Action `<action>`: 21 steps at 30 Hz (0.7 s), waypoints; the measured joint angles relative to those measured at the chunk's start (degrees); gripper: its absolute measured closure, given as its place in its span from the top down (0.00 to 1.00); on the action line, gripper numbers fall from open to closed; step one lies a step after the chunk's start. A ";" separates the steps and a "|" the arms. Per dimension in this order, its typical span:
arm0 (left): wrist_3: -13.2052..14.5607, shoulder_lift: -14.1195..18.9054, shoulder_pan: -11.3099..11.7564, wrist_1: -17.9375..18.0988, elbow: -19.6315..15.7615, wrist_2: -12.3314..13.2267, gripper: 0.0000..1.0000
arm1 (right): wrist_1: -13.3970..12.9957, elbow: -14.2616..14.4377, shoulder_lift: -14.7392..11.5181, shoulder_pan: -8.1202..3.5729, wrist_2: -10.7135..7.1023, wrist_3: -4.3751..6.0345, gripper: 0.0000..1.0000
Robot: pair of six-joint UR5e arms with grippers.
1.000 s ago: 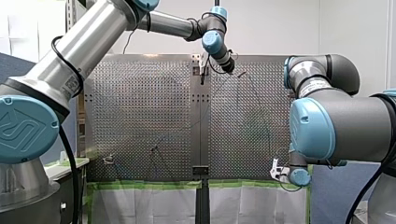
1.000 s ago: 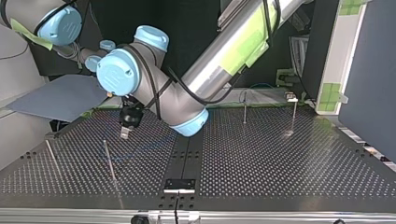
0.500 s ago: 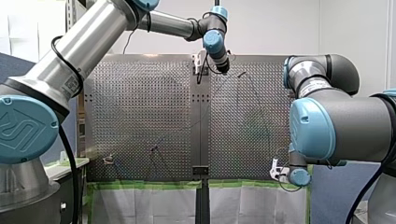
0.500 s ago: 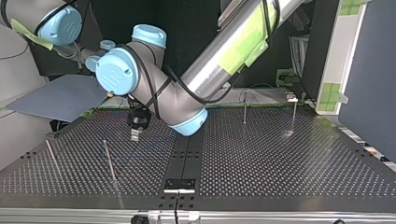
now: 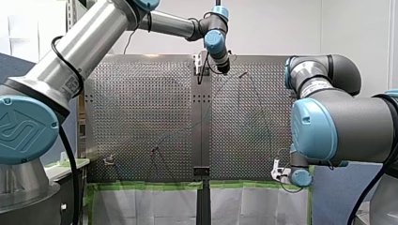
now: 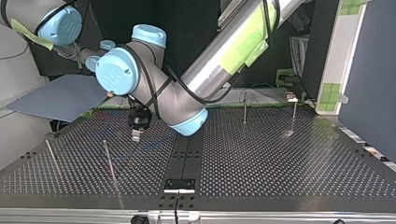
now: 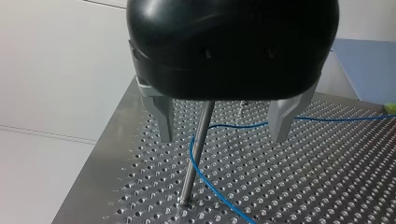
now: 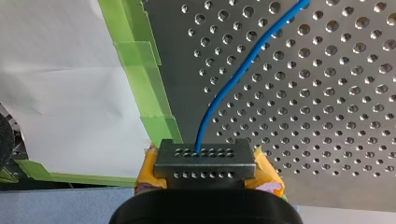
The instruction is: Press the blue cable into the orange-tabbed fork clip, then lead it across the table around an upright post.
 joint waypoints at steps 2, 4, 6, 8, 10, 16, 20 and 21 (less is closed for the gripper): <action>0.00 -0.01 0.00 -0.02 0.00 0.01 1.00 | 0.00 -0.02 0.00 -0.01 0.00 0.00 0.00; 0.00 -0.04 0.00 -0.05 0.00 -0.01 1.00 | 0.00 -0.01 0.01 0.00 0.00 0.00 0.00; 0.00 -0.04 0.00 -0.06 0.00 -0.06 1.00 | 0.00 -0.01 0.00 0.00 0.00 0.00 0.00; -0.02 -0.01 0.00 -0.09 0.01 -0.12 1.00 | 0.00 0.00 0.00 0.00 0.00 0.00 0.00; -0.08 -0.01 0.00 -0.12 0.01 -0.15 1.00 | 0.00 -0.01 0.00 0.00 0.00 -0.01 0.00; -0.20 -0.02 0.00 -0.15 0.01 -0.07 1.00 | 0.00 -0.01 0.00 -0.01 -0.03 -0.03 0.00; -0.65 -0.01 -0.11 -0.35 -0.04 -0.12 1.00 | 0.00 0.00 0.00 0.03 -0.05 -0.06 0.00; -0.78 -0.01 -0.18 -0.53 -0.12 -0.14 1.00 | 0.00 -0.01 0.00 0.02 -0.05 -0.06 0.00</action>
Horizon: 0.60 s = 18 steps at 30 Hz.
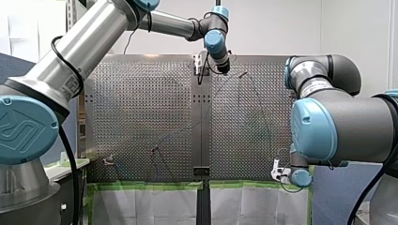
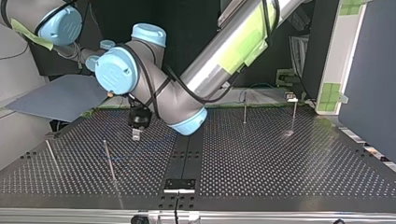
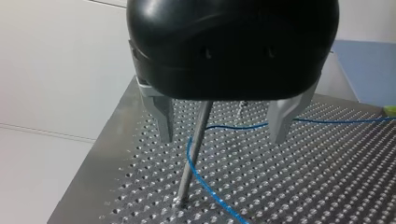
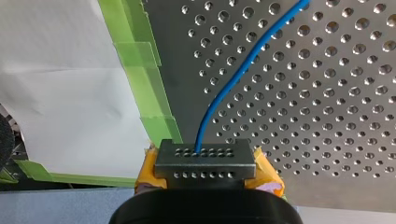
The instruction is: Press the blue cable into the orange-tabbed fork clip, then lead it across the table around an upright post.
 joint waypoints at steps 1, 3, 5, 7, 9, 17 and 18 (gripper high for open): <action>-0.14 0.06 -0.12 -0.27 -0.25 -0.04 1.00 | 0.00 -0.01 0.00 -0.01 0.00 0.01 0.00; -0.26 0.47 -0.27 -0.40 -0.93 -0.08 1.00 | 0.00 0.00 0.00 -0.05 -0.03 0.01 0.00; -0.36 1.25 -0.27 -0.05 -1.93 -0.07 1.00 | 0.00 0.01 0.00 -0.09 -0.13 0.02 0.00; -0.42 2.21 -0.11 0.76 -2.97 0.01 1.00 | 0.00 0.01 0.00 -0.11 -0.22 0.01 0.00; -0.45 3.19 0.00 1.64 -4.01 -0.02 1.00 | 0.00 0.00 0.00 -0.11 -0.27 0.00 0.00; -2.48 7.31 0.25 5.72 -8.14 -0.24 1.00 | 0.00 0.01 -0.01 -0.20 -0.60 -0.02 0.00; -2.96 7.85 0.30 6.28 -8.67 -0.29 1.00 | 0.00 0.01 -0.01 -0.20 -0.62 -0.03 0.00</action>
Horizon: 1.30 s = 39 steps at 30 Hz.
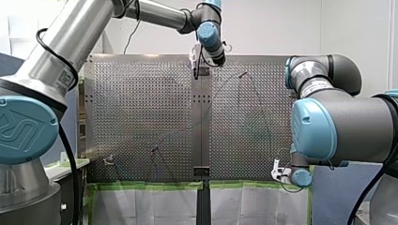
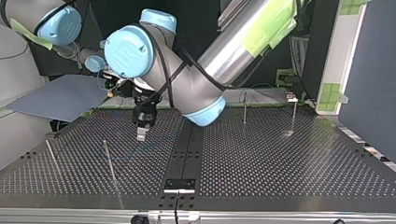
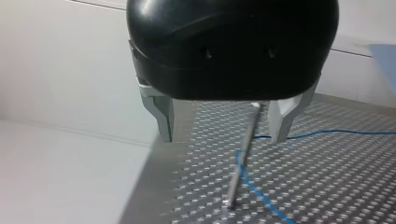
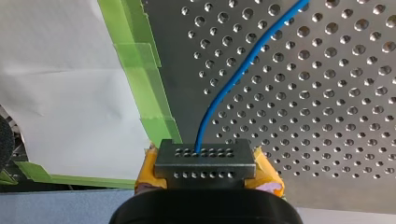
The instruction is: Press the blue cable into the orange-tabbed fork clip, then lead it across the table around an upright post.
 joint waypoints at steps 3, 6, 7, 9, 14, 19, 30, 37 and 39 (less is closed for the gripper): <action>-1.63 1.70 0.18 1.69 -1.70 -0.13 1.00 | 0.00 -0.01 0.00 -0.01 -0.03 0.01 0.00; -2.76 3.43 0.35 3.42 -3.43 -0.20 1.00 | 0.00 -0.02 0.00 -0.03 -0.26 0.06 0.00; -2.96 4.10 0.40 4.07 -4.11 -0.25 1.00 | 0.01 -0.02 0.00 -0.03 -0.38 0.07 0.00; -3.12 5.05 0.45 5.03 -5.05 -0.30 1.00 | 0.06 -0.01 0.01 -0.03 -0.49 0.08 0.00; -3.31 7.69 0.48 7.67 -7.70 -0.19 1.00 | 0.16 0.00 0.01 0.09 -0.74 0.09 0.00; -3.83 10.22 0.49 10.19 -10.22 0.58 1.00 | 0.18 0.00 0.01 0.04 -0.82 0.09 0.00; -5.16 15.49 0.49 15.45 -15.49 0.93 1.00 | 0.18 0.00 0.01 -0.02 -0.88 0.09 0.00; -6.37 19.08 0.49 19.05 -19.09 0.88 1.00 | 0.17 0.01 0.01 -0.01 -1.24 0.09 0.00; -6.57 20.07 0.51 20.06 -20.08 0.96 1.00 | 0.18 0.01 0.01 -0.01 -1.25 0.09 0.00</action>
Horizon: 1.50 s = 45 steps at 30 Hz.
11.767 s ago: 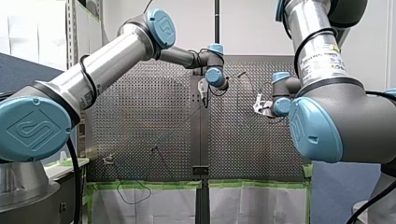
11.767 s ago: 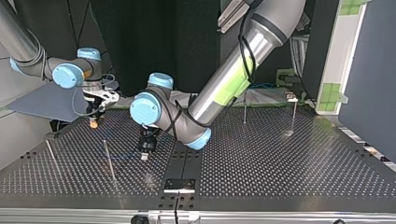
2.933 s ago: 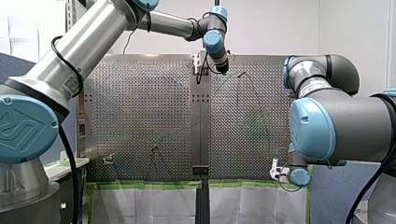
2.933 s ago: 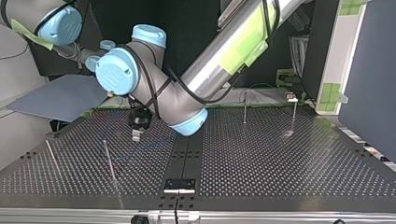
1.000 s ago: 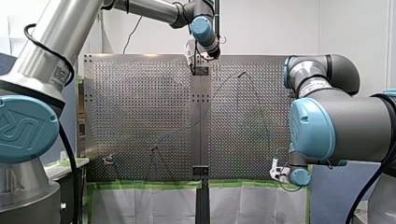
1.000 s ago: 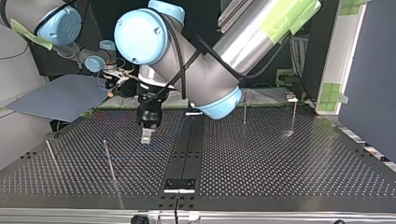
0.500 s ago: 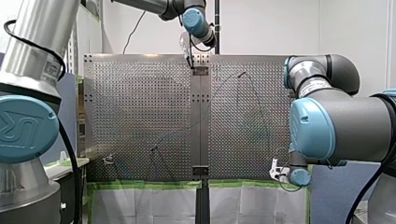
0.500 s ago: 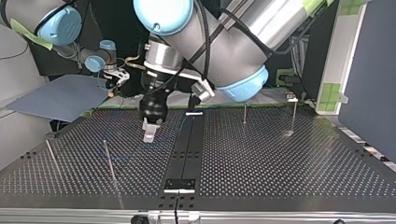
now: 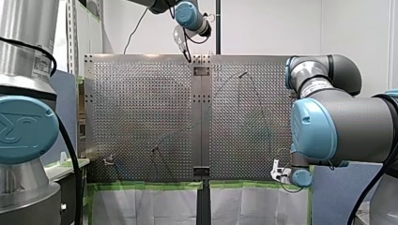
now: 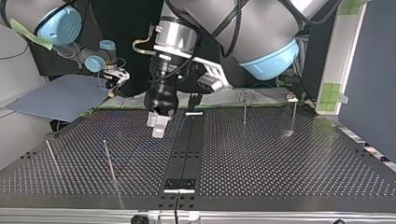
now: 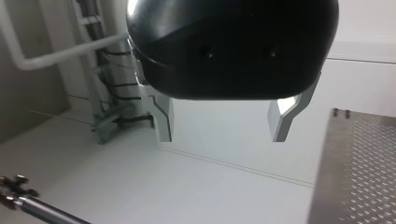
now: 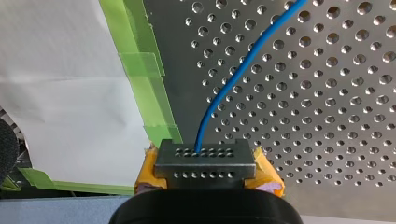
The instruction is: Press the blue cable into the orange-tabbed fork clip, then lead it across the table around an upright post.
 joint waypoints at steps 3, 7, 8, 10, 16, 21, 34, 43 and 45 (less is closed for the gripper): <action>-0.62 1.75 0.04 1.75 -1.75 0.09 1.00 | 0.00 0.01 0.00 0.06 -0.02 0.00 0.00; -1.28 3.72 0.05 3.72 -3.73 0.16 1.00 | -0.01 0.00 0.00 0.14 -0.02 0.00 0.00; -1.34 4.22 0.05 4.20 -4.23 0.16 1.00 | -0.01 0.00 0.00 0.15 -0.02 0.00 0.00; -1.44 5.37 0.06 5.37 -5.37 0.14 1.00 | 0.00 -0.02 0.00 0.17 -0.02 0.00 0.00; -1.93 8.35 0.09 8.58 -8.58 -0.02 1.00 | 0.00 -0.03 0.00 0.21 -0.12 0.00 0.00; -2.22 9.02 0.14 11.13 -11.16 -0.02 1.00 | 0.00 -0.04 -0.01 0.22 -0.26 0.00 0.00; -2.59 9.06 0.24 18.01 -18.25 -0.16 1.00 | 0.05 -0.04 -0.01 0.33 -0.29 -0.06 0.00; -2.68 8.07 0.34 18.05 -22.92 -1.90 1.00 | 0.09 -0.01 -0.02 0.41 -0.28 -0.07 0.00; -2.62 7.67 0.38 17.65 -23.94 -2.80 1.00 | 0.09 -0.02 -0.02 0.41 -0.28 -0.07 0.00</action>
